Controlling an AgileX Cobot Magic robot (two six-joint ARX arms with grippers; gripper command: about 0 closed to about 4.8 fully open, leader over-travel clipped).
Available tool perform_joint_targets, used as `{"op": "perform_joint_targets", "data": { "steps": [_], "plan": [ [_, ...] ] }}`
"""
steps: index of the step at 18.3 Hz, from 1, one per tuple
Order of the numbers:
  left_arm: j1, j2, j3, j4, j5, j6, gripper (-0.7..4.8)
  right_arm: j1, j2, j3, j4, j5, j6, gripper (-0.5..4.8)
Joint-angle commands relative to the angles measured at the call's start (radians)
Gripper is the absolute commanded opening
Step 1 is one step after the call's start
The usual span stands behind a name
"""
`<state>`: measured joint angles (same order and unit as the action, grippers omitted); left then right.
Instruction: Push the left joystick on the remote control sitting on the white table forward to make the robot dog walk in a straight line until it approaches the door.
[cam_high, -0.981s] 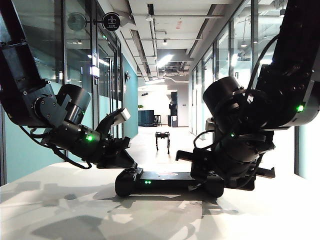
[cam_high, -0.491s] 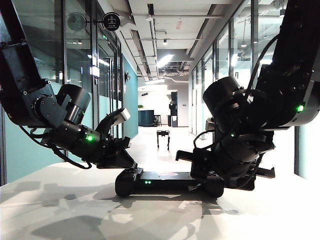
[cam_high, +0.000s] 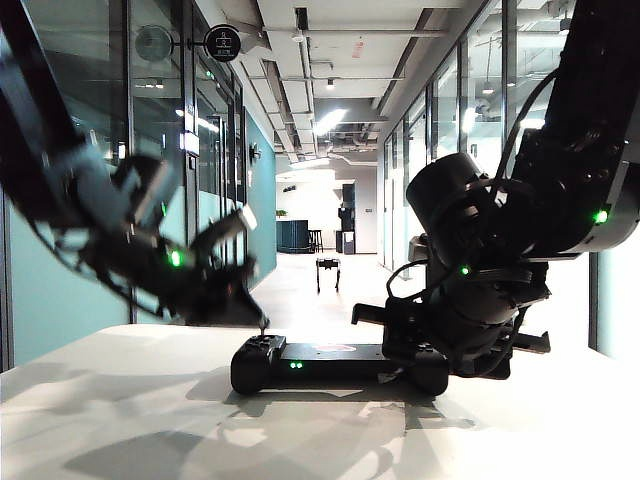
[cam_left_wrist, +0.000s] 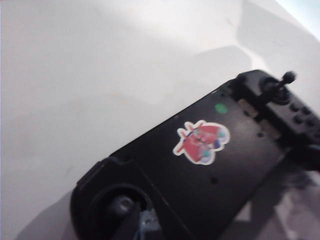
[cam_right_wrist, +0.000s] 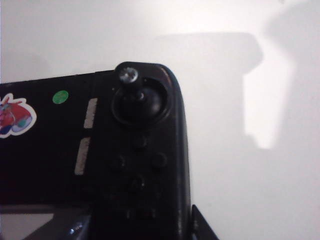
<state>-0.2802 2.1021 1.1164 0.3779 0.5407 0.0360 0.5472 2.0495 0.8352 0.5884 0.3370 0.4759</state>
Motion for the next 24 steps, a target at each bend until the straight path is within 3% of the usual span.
{"op": "perform_joint_targets", "data": {
  "steps": [1,4,6,7,13,14,16,20,24],
  "plan": [
    [0.003,-0.092,0.005,-0.158,-0.013,0.000,-0.05,0.000,-0.004,0.002,0.018,0.000,-0.010,2.07],
    [0.003,-0.199,0.004,-0.332,-0.135,-0.004,-0.05,0.000,-0.004,0.002,0.018,0.000,-0.011,2.08],
    [0.003,-0.267,0.004,-0.412,-0.220,-0.002,-0.05,0.000,-0.005,0.002,0.016,-0.019,-0.071,2.87],
    [0.003,-0.290,0.003,-0.435,-0.236,0.011,-0.05,0.000,-0.006,0.002,0.012,-0.026,-0.079,3.13],
    [0.005,-0.443,0.002,-0.497,-0.253,0.003,-0.05,0.001,-0.174,0.000,-0.202,-0.029,-0.084,3.14],
    [0.005,-0.458,0.002,-0.509,-0.257,-0.007,-0.05,0.001,-0.204,-0.001,-0.230,-0.028,-0.084,2.83],
    [0.005,-0.500,-0.004,-0.526,-0.293,-0.010,-0.05,0.001,-0.293,-0.002,-0.304,-0.009,-0.085,-0.13],
    [0.005,-0.601,-0.093,-0.495,-0.321,-0.022,-0.05,0.001,-0.442,-0.006,-0.437,0.000,-0.174,-0.02],
    [0.005,-0.778,-0.249,-0.443,-0.406,-0.031,-0.05,0.003,-0.600,-0.077,-0.435,-0.004,-0.267,-0.02]
  ]
}}
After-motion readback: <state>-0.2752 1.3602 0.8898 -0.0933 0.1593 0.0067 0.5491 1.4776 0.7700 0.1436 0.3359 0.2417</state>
